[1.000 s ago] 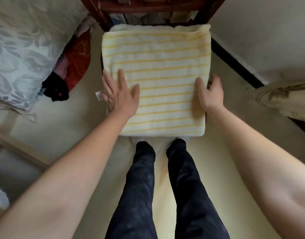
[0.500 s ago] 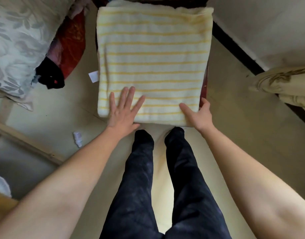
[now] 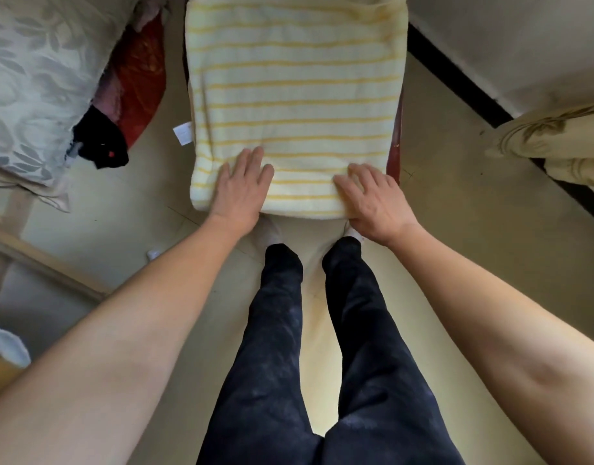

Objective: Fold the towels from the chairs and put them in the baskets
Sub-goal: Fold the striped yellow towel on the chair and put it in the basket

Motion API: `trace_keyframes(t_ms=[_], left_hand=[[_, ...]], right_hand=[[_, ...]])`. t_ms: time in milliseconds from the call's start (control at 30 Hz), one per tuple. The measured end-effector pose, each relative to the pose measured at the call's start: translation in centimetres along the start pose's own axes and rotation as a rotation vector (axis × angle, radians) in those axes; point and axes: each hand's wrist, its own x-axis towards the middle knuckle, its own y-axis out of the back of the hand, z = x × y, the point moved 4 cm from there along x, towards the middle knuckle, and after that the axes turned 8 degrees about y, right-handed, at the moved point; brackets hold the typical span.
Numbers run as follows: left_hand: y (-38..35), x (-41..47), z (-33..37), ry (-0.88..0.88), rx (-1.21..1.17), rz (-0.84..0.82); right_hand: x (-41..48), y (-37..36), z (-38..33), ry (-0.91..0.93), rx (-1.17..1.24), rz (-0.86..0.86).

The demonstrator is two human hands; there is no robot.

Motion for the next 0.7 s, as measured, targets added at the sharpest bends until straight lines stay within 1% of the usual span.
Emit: trace_keyframes(t_ms=[67, 133, 200, 267, 300, 333, 367, 400, 433, 467, 500, 567, 600, 633, 667, 700], left_hand=[[0.6, -0.4, -0.3, 0.038, 0.075, 0.001], [1.5, -0.5, -0.7, 0.052, 0.063, -0.05], [2.6, 0.2, -1.3, 0.011, -0.008, -0.183], [4.2, 1.3, -2.2, -0.063, -0.065, -0.346], [5.7, 2.2, -2.9, -0.077, -0.087, -0.425], [7.0, 3.1, -3.7, -0.073, -0.125, -0.492], [8.7, 4.1, -4.6, -0.059, -0.178, -0.535], [10.5, 5.1, -5.6, -0.039, -0.236, -0.554], [12.2, 6.2, -6.5, -0.011, -0.286, -0.537], [13.8, 7.2, -7.4, 0.014, -0.315, -0.479], [15.3, 8.2, -8.1, 0.035, -0.316, -0.378], [17.0, 9.8, -9.4, 0.107, -0.307, -0.114], [17.3, 10.2, -9.7, 0.154, -0.323, -0.005], [17.2, 10.6, -9.8, 0.195, -0.354, 0.074], [17.0, 10.8, -9.7, 0.221, -0.372, 0.131], [16.6, 10.9, -9.5, 0.239, -0.381, 0.173]], right_hand=[[0.5, 1.2, 0.0, -0.066, 0.079, 0.006], [1.4, 3.3, 0.2, -0.14, 0.153, -0.066], [2.4, 5.3, 1.2, -0.157, 0.243, -0.232], [2.9, 7.4, 2.5, -0.191, 0.47, -0.45], [3.2, 8.9, 3.5, -0.212, 0.587, -0.496], [3.6, 10.1, 4.5, -0.234, 0.668, -0.497], [4.0, 11.5, 5.6, -0.261, 0.715, -0.456], [4.6, 12.8, 6.8, -0.294, 0.74, -0.381], [5.4, 14.0, 7.8, -0.346, 0.778, -0.274], [6.2, 14.8, 9.0, -0.414, 0.839, -0.127], [6.8, 15.6, 9.8, -0.488, 0.934, 0.05], [7.8, 16.4, 10.8, -0.625, 1.066, 0.419], [8.2, 16.0, 11.3, -0.682, 1.107, 0.543], [8.6, 15.4, 11.4, -0.726, 1.189, 0.593], [9.0, 14.7, 11.2, -0.741, 1.291, 0.569], [9.2, 14.1, 10.6, -0.737, 1.382, 0.505]])
